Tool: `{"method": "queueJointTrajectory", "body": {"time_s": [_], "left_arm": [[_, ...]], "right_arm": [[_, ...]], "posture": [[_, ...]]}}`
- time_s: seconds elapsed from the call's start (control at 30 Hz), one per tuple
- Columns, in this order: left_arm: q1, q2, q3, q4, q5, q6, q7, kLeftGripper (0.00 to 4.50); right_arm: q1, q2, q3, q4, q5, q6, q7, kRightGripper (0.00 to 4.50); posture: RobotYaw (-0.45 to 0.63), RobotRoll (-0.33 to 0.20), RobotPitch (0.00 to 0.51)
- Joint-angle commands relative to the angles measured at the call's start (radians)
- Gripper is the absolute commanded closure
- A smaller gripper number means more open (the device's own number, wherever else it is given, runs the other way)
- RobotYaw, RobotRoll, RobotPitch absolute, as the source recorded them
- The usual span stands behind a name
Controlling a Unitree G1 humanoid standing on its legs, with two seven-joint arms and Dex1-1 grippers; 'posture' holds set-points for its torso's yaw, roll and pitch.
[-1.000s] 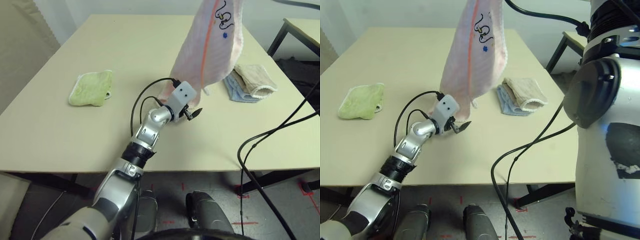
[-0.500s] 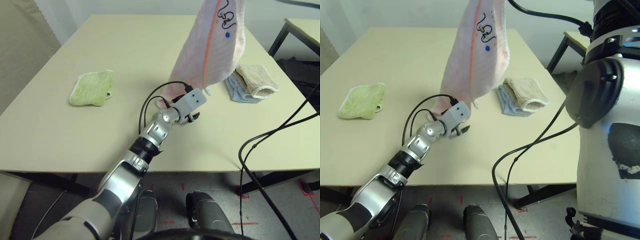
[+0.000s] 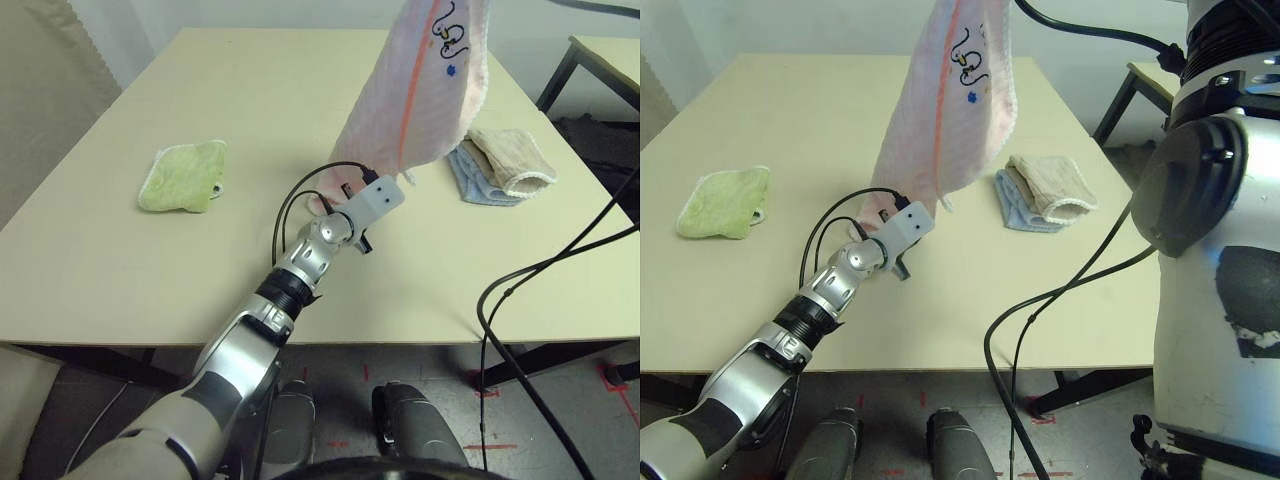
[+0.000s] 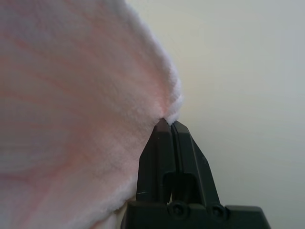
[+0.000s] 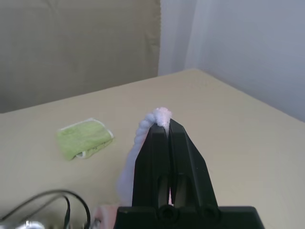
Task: Fold the towel and set it aside.
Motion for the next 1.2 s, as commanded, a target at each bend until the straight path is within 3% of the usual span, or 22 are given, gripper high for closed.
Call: {"method": "queueJointTrajectory", "body": {"time_s": [0.03, 0.17, 0.3, 0.43, 0.53, 0.67, 0.77, 1.2], "left_arm": [[-0.003, 0.069, 0.044, -0.098, -0.04, 0.004, -0.08, 4.45], [0.008, 0.107, 0.092, -0.236, -0.13, 0.054, -0.189, 4.45], [-0.016, 0.167, 0.227, -0.432, -0.335, 0.266, -0.335, 4.45], [-0.105, 0.287, 0.356, -0.467, -0.476, 0.412, -0.417, 4.45], [-0.154, 0.368, 0.393, -0.437, -0.522, 0.458, -0.455, 4.45], [-0.227, 0.527, 0.442, -0.27, -0.524, 0.411, -0.521, 4.45], [-0.274, 0.599, 0.443, -0.134, -0.509, 0.34, -0.552, 4.45], [-0.535, 0.746, 0.438, 0.433, -0.408, 0.021, -0.574, 4.45]], "right_arm": [[0.02, -0.021, 0.024, -0.012, -0.02, -0.012, 0.028, 4.5], [0.036, -0.033, 0.047, -0.021, -0.035, -0.024, 0.049, 4.5], [0.072, -0.06, 0.098, -0.04, -0.081, -0.071, 0.086, 4.5], [0.134, -0.099, 0.142, -0.065, -0.118, -0.12, 0.129, 4.5], [0.185, -0.131, 0.16, -0.08, -0.132, -0.146, 0.156, 4.5], [0.284, -0.191, 0.177, -0.116, -0.151, -0.187, 0.178, 4.5], [0.344, -0.221, 0.193, -0.156, -0.163, -0.236, 0.183, 4.5], [0.431, -0.27, 0.144, -0.167, -0.107, -0.216, 0.21, 4.5]], "posture": [[0.03, 0.0, 0.093], [0.02, 0.0, 0.095], [0.02, 0.0, 0.095], [0.03, 0.0, 0.097], [0.03, 0.0, 0.101], [0.03, 0.0, 0.099], [0.03, 0.0, 0.098], [0.02, 0.0, 0.087]]}}
